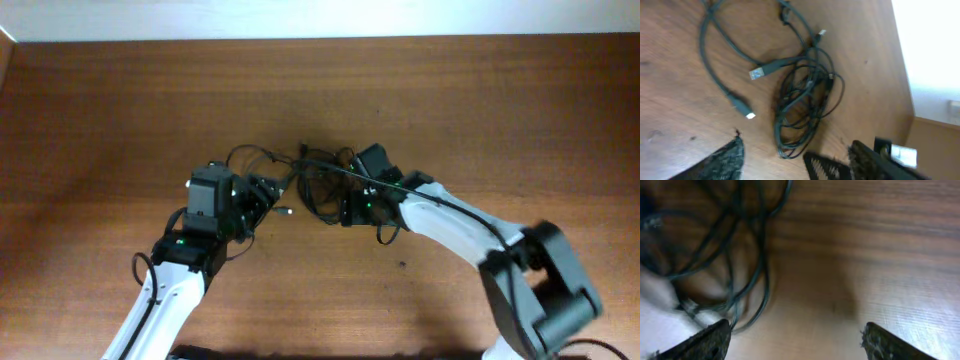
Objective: Untangle cables
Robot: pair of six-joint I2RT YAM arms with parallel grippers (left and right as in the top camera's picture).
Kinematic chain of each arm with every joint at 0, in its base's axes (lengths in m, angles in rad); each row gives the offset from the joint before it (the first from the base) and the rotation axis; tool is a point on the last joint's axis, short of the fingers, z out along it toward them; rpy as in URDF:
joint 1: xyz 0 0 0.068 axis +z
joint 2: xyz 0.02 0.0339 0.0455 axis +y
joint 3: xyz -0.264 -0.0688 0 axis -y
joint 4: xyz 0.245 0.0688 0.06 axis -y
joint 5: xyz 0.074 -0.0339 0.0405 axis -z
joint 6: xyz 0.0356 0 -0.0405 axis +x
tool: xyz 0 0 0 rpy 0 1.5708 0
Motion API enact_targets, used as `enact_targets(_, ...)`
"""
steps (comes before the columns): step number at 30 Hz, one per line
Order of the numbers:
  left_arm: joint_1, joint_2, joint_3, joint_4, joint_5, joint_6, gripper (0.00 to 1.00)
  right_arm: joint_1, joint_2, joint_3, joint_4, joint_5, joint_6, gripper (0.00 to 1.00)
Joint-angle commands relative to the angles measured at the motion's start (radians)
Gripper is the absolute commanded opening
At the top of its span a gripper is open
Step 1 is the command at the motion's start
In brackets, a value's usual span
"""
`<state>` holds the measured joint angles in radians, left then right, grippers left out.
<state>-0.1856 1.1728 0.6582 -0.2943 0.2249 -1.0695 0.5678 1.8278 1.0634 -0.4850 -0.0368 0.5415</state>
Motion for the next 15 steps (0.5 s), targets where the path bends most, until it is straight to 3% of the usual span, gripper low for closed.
enact_targets(1, 0.017, -0.014, -0.002, -0.05, -0.053, 0.039, 0.74, 0.037, 0.023, 0.002, 0.07, 0.024, -0.074, 0.85)
enact_targets(3, 0.017, -0.014, -0.002, -0.071, -0.069, 0.039, 0.78, 0.063, 0.04, 0.002, 0.128, 0.054, -0.093, 0.86)
enact_targets(4, 0.017, -0.014, -0.002, -0.076, -0.07, 0.039, 0.93, 0.074, 0.055, 0.002, 0.158, 0.084, -0.093, 0.86)
enact_targets(5, 0.017, -0.014, -0.002, -0.084, -0.069, 0.039, 0.99, 0.076, 0.08, 0.002, 0.172, 0.111, -0.093, 0.85)
enact_targets(6, 0.017, -0.014, -0.002, -0.095, -0.069, 0.039, 0.99, 0.075, 0.113, 0.002, 0.177, 0.132, -0.093, 0.8)
enact_targets(7, 0.017, -0.014, -0.002, -0.108, -0.069, 0.039, 0.99, 0.076, 0.133, 0.003, 0.191, 0.131, -0.093, 0.68)
enact_targets(9, 0.017, -0.014, -0.002, -0.123, -0.069, 0.039, 0.99, 0.075, 0.139, 0.01, 0.19, 0.132, -0.093, 0.37)
enact_targets(10, 0.017, -0.014, -0.002, -0.124, -0.069, 0.039, 0.99, 0.075, 0.139, 0.012, 0.19, 0.131, -0.092, 0.16)
enact_targets(11, 0.017, -0.014, -0.002, -0.129, -0.069, 0.039, 0.99, 0.071, 0.139, 0.016, 0.185, 0.124, -0.092, 0.04)
enact_targets(12, 0.017, -0.014, -0.002, -0.13, -0.069, 0.039, 0.99, 0.057, 0.134, 0.037, 0.148, 0.105, -0.092, 0.04)
enact_targets(15, 0.017, -0.014, -0.002, -0.13, -0.069, 0.039, 0.99, -0.034, 0.025, 0.249, -0.177, -0.06, -0.109, 0.04)
